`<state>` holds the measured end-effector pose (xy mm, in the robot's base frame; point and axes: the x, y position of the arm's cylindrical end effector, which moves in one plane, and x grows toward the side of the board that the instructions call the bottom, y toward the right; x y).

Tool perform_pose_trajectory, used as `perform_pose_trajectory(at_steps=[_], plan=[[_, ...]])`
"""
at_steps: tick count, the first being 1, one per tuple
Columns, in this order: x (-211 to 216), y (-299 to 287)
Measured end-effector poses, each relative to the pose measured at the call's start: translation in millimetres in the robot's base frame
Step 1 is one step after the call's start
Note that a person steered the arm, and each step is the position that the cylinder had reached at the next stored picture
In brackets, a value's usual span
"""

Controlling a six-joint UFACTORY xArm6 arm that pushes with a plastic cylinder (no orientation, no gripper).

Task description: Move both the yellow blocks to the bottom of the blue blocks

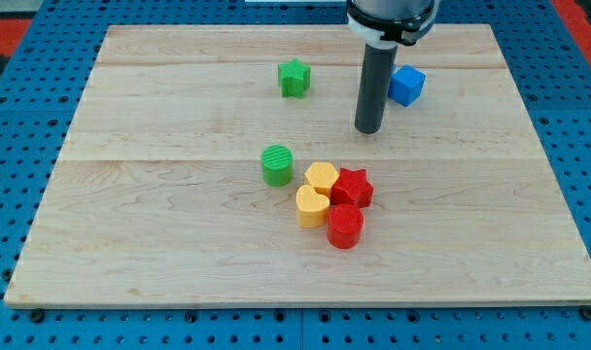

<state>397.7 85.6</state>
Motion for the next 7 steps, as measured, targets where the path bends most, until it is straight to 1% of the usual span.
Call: perform_pose_trajectory(at_steps=[2,3,4,5,6,7], plan=[[5.3,-0.1],[5.7,-12.2],[5.2,-39.6],[60.5,53.2],[151.1,38.6],[195.1,-86.4]])
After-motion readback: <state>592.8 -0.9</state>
